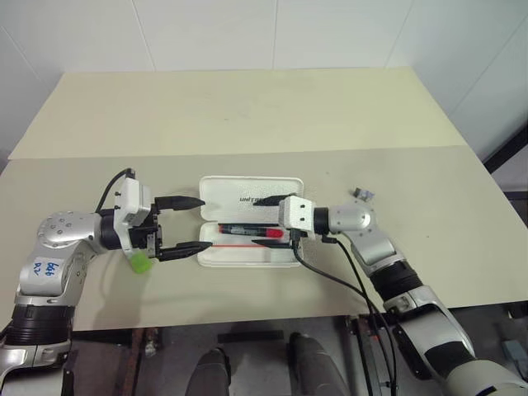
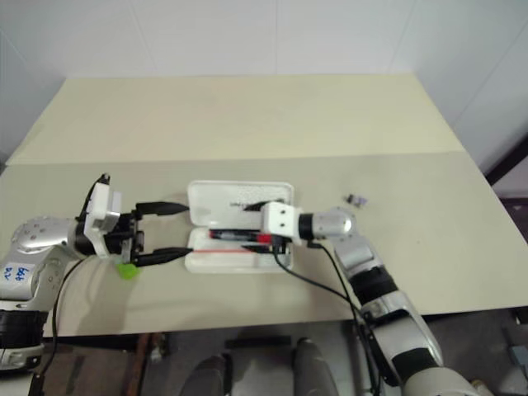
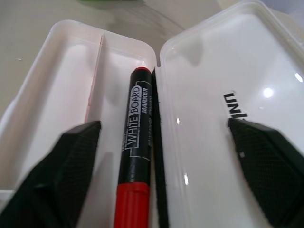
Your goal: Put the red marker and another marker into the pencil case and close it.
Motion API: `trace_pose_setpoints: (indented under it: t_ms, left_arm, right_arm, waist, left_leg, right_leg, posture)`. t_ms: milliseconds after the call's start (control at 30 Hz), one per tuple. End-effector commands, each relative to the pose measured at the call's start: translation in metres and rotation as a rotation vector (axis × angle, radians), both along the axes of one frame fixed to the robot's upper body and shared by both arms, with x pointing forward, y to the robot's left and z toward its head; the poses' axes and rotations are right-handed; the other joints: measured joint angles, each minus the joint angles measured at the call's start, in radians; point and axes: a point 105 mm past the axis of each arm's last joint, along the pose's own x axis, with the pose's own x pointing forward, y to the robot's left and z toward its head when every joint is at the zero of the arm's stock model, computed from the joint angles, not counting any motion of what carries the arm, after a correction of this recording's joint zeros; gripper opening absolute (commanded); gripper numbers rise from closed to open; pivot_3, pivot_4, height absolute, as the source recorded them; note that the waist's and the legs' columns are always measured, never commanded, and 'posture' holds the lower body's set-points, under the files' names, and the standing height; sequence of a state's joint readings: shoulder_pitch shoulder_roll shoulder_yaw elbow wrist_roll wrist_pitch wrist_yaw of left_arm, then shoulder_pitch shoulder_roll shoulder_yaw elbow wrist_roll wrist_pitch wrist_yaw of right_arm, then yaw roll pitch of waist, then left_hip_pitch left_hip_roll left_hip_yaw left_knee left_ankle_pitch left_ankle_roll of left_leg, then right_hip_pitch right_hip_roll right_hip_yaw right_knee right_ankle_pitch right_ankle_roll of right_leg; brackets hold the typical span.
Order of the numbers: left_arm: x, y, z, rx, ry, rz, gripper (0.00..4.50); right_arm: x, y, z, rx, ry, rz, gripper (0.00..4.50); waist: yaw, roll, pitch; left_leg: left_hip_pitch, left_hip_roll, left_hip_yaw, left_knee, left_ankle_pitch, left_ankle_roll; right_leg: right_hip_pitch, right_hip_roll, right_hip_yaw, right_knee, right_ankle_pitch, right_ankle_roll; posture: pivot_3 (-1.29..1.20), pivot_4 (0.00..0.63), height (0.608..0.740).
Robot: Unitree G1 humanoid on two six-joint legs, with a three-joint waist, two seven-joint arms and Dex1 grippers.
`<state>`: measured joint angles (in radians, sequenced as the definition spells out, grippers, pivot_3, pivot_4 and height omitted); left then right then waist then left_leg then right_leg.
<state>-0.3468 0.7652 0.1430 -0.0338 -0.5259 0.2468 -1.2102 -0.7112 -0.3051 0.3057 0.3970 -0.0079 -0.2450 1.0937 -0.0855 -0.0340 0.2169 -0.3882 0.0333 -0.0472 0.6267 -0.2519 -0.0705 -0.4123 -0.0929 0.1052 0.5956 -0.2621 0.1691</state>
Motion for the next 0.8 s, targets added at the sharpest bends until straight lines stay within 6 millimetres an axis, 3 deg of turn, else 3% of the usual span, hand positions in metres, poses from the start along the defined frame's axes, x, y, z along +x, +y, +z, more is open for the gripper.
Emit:
trace_pose_setpoints:
  t_ms: [33, 167, 400, 533, 667, 800]
  left_arm:
    - [-0.001, -0.002, 0.009, 0.008, -0.053, -0.008, 4.50]
    - [-0.002, -0.002, 0.009, 0.003, -0.056, -0.002, 4.50]
    - [-0.001, 0.002, 0.015, -0.053, -0.120, 0.115, 4.50]
    - [0.002, 0.011, 0.024, -0.158, -0.209, 0.353, 4.50]
    - [0.000, 0.033, 0.021, -0.160, -0.270, 0.610, 4.50]
    - [-0.014, 0.056, 0.005, -0.139, -0.266, 0.900, 4.50]
  right_arm:
    - [-0.015, 0.006, 0.023, 0.113, 0.019, 0.064, 4.49]
    - [-0.026, 0.003, 0.049, 0.256, 0.096, 0.081, 4.49]
    - [-0.035, -0.011, 0.071, 0.338, 0.113, 0.063, 4.49]
    - [-0.041, -0.029, 0.082, 0.390, 0.114, 0.025, 4.49]
    - [-0.044, -0.050, 0.085, 0.403, 0.136, -0.023, 4.49]
    - [-0.047, -0.080, 0.082, 0.345, 0.162, -0.070, 4.49]
  waist:
    - [0.002, 0.000, 0.000]
    - [0.003, 0.000, 0.000]
    - [0.003, 0.000, 0.000]
    - [0.006, 0.000, 0.000]
    - [0.009, 0.000, 0.000]
    - [0.009, -0.001, 0.000]
  left_leg:
    - [0.000, 0.000, 0.000, 0.000, 0.000, 0.000]
    - [0.000, 0.000, 0.000, 0.001, 0.000, 0.000]
    - [0.000, 0.000, 0.000, 0.001, 0.000, 0.000]
    - [-0.001, 0.000, 0.000, 0.001, 0.000, 0.000]
    - [-0.001, 0.000, 0.000, 0.001, -0.001, 0.000]
    - [-0.001, 0.000, 0.000, 0.001, -0.001, 0.000]
  right_leg:
    - [0.000, 0.000, 0.000, 0.000, 0.000, 0.000]
    - [0.000, 0.000, 0.000, 0.001, 0.000, 0.000]
    - [0.000, 0.000, 0.000, 0.001, 0.000, 0.000]
    - [0.000, -0.001, 0.000, -0.001, 0.000, 0.000]
    - [0.000, -0.001, 0.000, -0.002, 0.000, 0.000]
    - [0.001, -0.001, 0.000, -0.003, 0.000, 0.001]
  posture:
    - [0.00, 0.150, 0.740]
    - [0.00, 0.150, 0.740]
    - [0.00, 0.150, 0.740]
    - [0.00, 0.150, 0.740]
    - [0.00, 0.150, 0.740]
    - [0.00, 0.150, 0.740]
